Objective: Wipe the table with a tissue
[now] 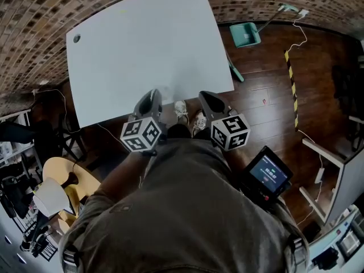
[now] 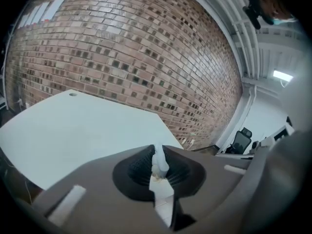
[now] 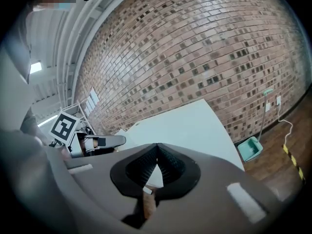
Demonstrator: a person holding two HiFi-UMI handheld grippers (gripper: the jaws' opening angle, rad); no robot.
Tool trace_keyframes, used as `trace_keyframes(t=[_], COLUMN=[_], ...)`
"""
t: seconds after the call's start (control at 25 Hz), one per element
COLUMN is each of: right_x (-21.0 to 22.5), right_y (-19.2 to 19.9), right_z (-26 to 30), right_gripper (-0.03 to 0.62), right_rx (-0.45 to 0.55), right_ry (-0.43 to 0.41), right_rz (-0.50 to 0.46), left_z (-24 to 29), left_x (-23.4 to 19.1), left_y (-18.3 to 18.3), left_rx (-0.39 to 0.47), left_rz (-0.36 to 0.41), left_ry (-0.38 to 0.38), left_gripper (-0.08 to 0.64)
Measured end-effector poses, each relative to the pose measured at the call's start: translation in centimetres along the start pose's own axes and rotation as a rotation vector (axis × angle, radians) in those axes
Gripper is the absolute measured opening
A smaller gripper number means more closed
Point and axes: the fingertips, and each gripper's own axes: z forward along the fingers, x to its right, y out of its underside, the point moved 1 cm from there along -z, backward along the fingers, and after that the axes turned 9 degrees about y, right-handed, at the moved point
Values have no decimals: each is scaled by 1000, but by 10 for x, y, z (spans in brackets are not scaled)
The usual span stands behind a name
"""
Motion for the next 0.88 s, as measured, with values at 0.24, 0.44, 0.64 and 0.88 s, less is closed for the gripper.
trace_keyframes(t=[0.24, 0.44, 0.64, 0.88], right_x=[7, 15, 35, 53], right_y=[0, -6, -14, -15], right_z=[25, 39, 52, 65], right_gripper=[11, 11, 11, 11], right_rx=[-52, -78, -100, -130], right_ry=[70, 108, 110, 77], right_rz=[-13, -23, -31, -47], left_z=[27, 44, 55, 62], left_x=[-29, -37, -50, -64], left_y=[6, 14, 27, 45], left_rx=[-62, -114, -163, -213], left_rz=[-23, -4, 34, 89], left_ry=[28, 66, 16, -68], left_gripper=[27, 26, 28, 28])
